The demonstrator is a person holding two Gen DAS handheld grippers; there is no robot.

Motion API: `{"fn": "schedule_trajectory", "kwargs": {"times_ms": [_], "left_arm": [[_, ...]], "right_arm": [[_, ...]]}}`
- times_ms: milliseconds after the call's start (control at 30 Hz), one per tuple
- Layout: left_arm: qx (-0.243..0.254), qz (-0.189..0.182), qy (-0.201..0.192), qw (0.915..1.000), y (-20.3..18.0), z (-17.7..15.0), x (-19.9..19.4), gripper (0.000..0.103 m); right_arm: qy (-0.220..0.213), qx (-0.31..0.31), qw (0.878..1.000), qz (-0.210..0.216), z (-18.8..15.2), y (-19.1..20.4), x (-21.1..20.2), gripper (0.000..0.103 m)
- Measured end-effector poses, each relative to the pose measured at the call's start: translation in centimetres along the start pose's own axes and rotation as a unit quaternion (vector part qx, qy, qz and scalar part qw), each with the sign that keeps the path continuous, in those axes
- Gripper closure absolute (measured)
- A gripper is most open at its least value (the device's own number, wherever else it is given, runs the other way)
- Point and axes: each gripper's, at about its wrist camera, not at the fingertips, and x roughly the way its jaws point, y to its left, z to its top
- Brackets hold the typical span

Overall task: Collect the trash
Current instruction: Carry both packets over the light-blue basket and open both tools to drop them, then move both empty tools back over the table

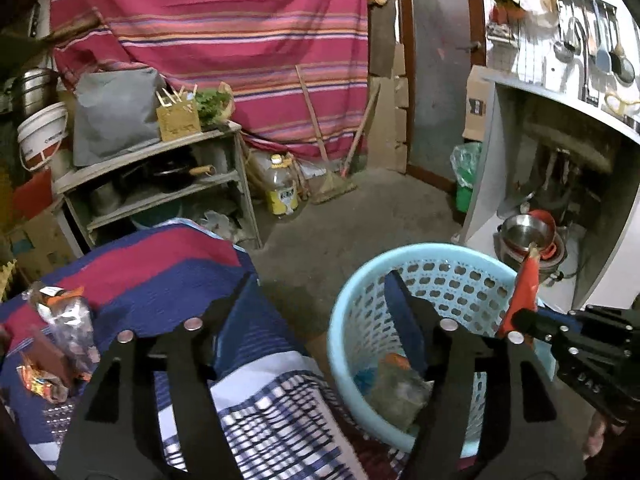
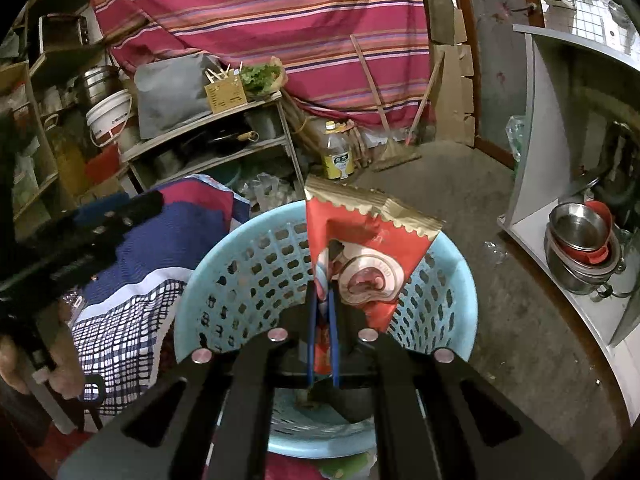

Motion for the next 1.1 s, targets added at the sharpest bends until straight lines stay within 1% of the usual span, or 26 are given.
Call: {"fn": "schedule_trajectory", "kwargs": {"times_ms": [67, 233, 333, 467, 500, 700, 767, 800, 867, 933, 967, 1033, 1100], "left_arm": [[-0.005, 0.006, -0.009, 0.9999, 0.7, 0.0, -0.9, 0.029], [-0.019, 0.03, -0.021, 0.9991, 3.4, -0.1, -3.0, 0.019], [-0.024, 0.043, -0.024, 0.9985, 5.1, -0.3, -4.1, 0.018], [-0.031, 0.066, -0.031, 0.9969, 7.3, -0.6, -5.8, 0.01], [-0.033, 0.071, -0.032, 0.9964, 7.9, -0.7, -6.2, 0.01], [-0.048, 0.103, -0.032, 0.993, 11.8, -1.9, -8.5, 0.007], [-0.056, 0.112, -0.03, 0.9917, 13.3, -2.4, -9.0, 0.007], [-0.059, 0.116, -0.029, 0.9911, 14.0, -2.6, -9.3, 0.007], [-0.065, 0.127, -0.027, 0.9894, 15.5, -3.2, -9.9, 0.007], [-0.069, 0.139, -0.026, 0.9875, 17.0, -3.8, -10.6, 0.007], [-0.071, 0.144, -0.025, 0.9867, 17.6, -4.1, -10.9, 0.007], [-0.074, 0.156, -0.024, 0.9848, 18.9, -4.6, -11.7, 0.007], [-0.078, 0.164, -0.025, 0.9831, 20.2, -5.0, -12.5, 0.007]], "right_arm": [[0.0, -0.003, 1.0, 0.002, 0.1, 0.6, 0.2, 0.097], [0.002, -0.003, 1.0, 0.005, 0.4, 1.6, 1.0, 0.097], [0.002, -0.001, 1.0, 0.003, 0.6, 2.3, 1.4, 0.097], [0.006, -0.008, 1.0, -0.004, 0.9, 3.3, 2.1, 0.096], [0.007, -0.009, 1.0, -0.007, 0.9, 3.5, 2.3, 0.094], [0.027, 0.002, 0.999, -0.022, 0.5, 4.0, 4.0, 0.093], [0.03, 0.007, 0.999, -0.032, 0.1, 4.2, 4.3, 0.079], [0.03, 0.007, 0.999, -0.038, 0.0, 4.3, 4.4, 0.062], [0.027, 0.006, 0.998, -0.05, -0.5, 4.7, 4.4, 0.048], [0.032, 0.002, 0.998, -0.058, -0.9, 5.2, 4.5, 0.047], [0.033, -0.004, 0.998, -0.062, -1.1, 5.6, 4.5, 0.044], [0.027, -0.017, 0.997, -0.07, -1.3, 6.6, 4.1, 0.031], [0.017, -0.028, 0.997, -0.076, -1.2, 7.7, 3.4, 0.028]]}}
